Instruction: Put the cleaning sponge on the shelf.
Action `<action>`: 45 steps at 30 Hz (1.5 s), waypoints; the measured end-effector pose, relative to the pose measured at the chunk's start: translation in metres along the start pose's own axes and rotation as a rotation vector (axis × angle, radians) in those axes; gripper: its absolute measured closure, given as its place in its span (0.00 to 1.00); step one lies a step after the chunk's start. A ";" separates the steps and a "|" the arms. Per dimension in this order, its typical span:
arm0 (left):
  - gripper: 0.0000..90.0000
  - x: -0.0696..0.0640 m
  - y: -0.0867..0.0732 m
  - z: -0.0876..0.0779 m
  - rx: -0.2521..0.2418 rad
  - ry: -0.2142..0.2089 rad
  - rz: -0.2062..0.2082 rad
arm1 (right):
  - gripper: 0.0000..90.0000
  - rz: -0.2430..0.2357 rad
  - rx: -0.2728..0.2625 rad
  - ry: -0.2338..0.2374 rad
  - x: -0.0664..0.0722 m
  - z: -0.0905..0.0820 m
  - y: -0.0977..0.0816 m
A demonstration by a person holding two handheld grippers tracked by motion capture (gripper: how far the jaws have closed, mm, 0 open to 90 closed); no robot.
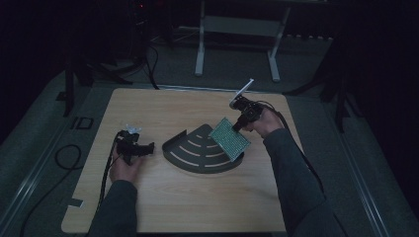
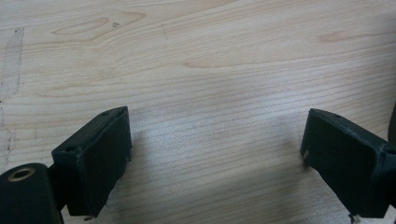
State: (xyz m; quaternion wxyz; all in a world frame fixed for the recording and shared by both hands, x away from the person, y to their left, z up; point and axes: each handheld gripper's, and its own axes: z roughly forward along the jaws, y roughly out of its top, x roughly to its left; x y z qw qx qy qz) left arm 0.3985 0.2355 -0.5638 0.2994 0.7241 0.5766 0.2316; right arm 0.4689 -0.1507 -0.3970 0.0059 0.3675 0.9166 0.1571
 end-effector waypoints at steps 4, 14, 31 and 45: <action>0.10 0.000 0.000 0.000 0.000 0.000 0.000 | 1.00 -0.004 0.005 0.001 0.002 0.006 0.002; 0.10 0.000 0.000 0.000 0.000 0.000 0.000 | 1.00 0.000 0.014 -0.001 0.004 0.020 0.006; 0.10 0.000 0.000 0.000 0.001 0.000 0.002 | 1.00 0.003 0.046 -0.003 0.007 0.045 0.007; 0.10 0.000 0.000 0.000 0.001 -0.001 0.001 | 1.00 0.014 0.070 -0.008 0.004 0.064 0.000</action>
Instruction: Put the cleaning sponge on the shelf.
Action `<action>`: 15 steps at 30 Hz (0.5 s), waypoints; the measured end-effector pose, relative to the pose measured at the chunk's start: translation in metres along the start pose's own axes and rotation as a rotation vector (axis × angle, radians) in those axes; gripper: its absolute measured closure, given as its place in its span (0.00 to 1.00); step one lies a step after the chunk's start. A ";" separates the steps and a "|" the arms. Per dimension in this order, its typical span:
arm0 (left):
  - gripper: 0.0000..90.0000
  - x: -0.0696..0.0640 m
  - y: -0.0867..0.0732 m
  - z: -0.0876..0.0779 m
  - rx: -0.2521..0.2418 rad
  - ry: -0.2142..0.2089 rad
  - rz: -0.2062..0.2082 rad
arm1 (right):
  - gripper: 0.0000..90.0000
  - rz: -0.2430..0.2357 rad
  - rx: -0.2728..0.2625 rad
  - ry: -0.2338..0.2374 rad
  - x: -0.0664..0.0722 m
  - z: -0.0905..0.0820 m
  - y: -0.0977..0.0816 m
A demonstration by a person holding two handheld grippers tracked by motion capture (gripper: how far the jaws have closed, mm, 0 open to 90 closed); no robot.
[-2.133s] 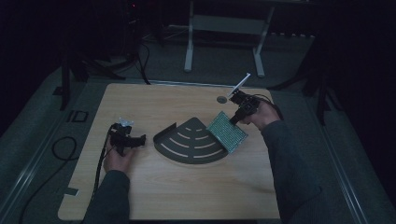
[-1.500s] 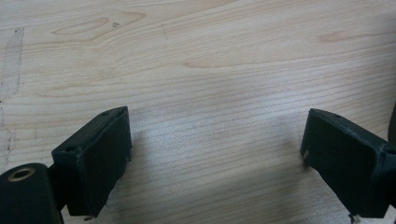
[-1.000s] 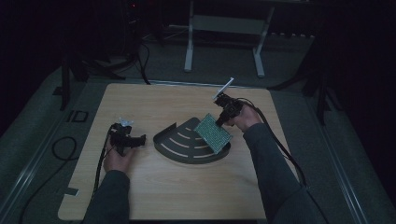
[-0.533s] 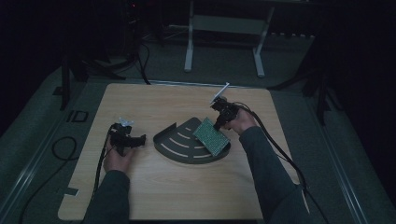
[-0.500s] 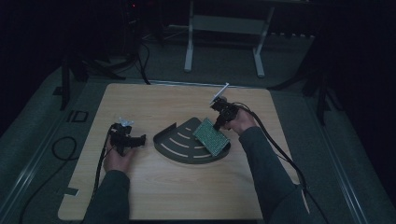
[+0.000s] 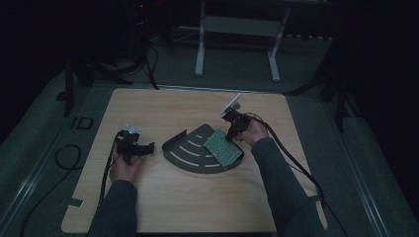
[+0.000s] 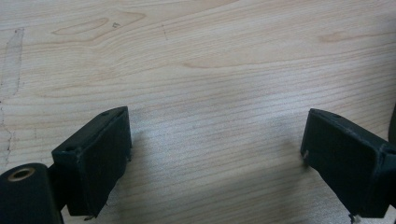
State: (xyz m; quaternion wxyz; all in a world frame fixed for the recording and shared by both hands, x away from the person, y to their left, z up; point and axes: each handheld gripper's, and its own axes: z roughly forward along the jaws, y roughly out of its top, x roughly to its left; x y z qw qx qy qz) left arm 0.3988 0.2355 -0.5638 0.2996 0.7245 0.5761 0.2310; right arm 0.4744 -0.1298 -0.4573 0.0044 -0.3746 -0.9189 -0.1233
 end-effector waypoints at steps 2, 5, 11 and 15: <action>0.10 0.000 0.000 0.000 0.000 0.001 0.000 | 1.00 -0.008 0.000 -0.009 0.001 0.001 0.000; 0.10 0.000 0.000 0.000 0.000 0.001 -0.001 | 1.00 -0.011 0.006 -0.026 0.002 0.003 0.001; 0.10 0.000 0.000 0.000 0.001 0.000 0.000 | 1.00 -0.021 0.029 -0.070 0.002 0.009 0.001; 0.10 0.000 0.000 0.000 0.001 0.001 0.000 | 1.00 -0.034 0.028 -0.079 0.002 0.012 0.002</action>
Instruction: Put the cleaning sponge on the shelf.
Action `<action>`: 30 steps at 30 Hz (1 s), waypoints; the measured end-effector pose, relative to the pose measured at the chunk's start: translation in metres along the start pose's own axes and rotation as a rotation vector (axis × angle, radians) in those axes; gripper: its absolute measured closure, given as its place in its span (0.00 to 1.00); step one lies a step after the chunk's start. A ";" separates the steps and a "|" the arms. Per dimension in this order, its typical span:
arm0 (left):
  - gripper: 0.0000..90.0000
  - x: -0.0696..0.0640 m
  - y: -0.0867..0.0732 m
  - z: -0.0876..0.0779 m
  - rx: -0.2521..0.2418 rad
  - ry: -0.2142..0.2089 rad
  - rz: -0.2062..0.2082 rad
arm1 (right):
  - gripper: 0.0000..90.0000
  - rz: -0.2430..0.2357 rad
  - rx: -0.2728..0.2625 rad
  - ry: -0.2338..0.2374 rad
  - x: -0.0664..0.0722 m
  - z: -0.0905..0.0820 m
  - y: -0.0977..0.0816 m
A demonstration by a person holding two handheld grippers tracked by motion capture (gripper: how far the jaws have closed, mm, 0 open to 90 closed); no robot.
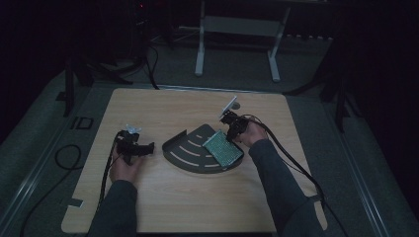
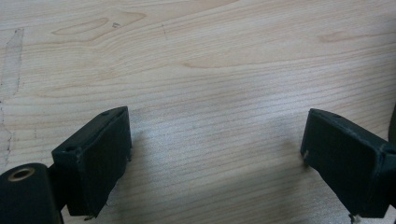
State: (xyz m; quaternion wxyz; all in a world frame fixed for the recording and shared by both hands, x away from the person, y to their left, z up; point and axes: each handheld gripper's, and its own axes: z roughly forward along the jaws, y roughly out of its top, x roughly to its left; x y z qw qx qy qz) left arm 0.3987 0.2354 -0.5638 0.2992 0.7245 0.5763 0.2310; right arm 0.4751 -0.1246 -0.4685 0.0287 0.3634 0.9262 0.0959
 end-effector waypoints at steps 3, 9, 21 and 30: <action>0.10 0.000 0.000 0.000 0.000 0.000 0.000 | 1.00 0.004 0.006 -0.006 0.001 0.001 0.000; 0.10 0.000 0.000 0.000 0.000 0.000 0.000 | 1.00 -0.011 0.019 -0.026 0.001 0.005 0.001; 0.10 0.000 0.000 0.000 0.000 0.000 0.000 | 0.99 -0.014 0.031 -0.033 0.000 0.010 0.002; 0.10 0.000 0.000 0.000 0.000 0.000 0.000 | 1.00 -0.005 0.025 -0.032 0.000 0.006 0.001</action>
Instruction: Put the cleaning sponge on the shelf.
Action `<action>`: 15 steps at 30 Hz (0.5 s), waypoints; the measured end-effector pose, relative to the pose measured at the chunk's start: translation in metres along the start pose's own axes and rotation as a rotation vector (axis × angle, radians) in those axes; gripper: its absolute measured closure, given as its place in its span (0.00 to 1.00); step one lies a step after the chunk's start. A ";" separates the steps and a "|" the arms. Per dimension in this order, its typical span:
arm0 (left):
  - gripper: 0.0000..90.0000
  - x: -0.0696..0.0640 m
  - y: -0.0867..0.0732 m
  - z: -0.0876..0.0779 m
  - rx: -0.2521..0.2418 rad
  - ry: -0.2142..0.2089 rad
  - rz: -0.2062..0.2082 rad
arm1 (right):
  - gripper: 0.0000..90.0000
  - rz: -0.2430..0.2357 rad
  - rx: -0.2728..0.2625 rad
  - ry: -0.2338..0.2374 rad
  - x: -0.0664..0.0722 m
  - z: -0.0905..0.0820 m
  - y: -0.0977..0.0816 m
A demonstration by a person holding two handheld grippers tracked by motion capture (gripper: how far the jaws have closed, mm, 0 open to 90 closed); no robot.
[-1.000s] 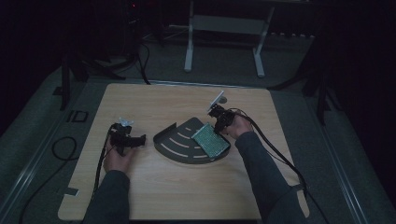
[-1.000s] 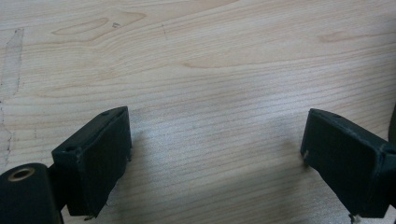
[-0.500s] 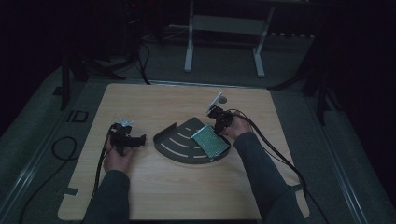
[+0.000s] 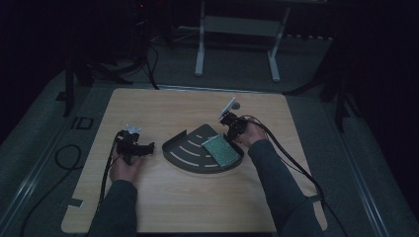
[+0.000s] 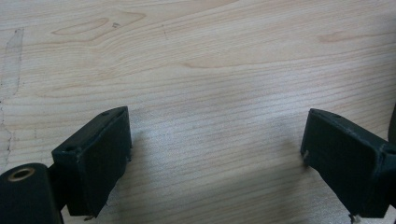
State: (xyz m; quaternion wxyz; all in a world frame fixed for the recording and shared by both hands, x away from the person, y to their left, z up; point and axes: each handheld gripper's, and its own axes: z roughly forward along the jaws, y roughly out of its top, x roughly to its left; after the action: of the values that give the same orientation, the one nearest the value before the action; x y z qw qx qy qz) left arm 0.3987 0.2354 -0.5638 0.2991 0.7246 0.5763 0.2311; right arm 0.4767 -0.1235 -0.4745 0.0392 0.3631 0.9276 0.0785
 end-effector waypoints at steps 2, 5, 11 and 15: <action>0.10 0.000 0.000 0.000 0.000 0.000 0.000 | 1.00 -0.002 -0.003 0.000 0.000 -0.001 0.000; 0.10 0.000 0.000 0.000 0.000 0.000 0.000 | 0.94 0.000 -0.021 0.007 -0.001 -0.006 -0.003; 0.10 0.000 0.000 0.000 0.000 0.000 0.000 | 0.78 0.031 -0.079 0.021 -0.011 -0.018 -0.017; 0.10 0.000 0.000 0.000 0.000 0.000 0.000 | 0.66 0.046 -0.132 0.024 -0.015 -0.026 -0.030</action>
State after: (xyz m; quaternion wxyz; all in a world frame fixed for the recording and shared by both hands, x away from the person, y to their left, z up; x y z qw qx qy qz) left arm 0.3988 0.2354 -0.5638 0.2991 0.7246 0.5762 0.2312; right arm 0.4647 -0.1585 -0.4536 0.0502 0.3798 0.9123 0.1446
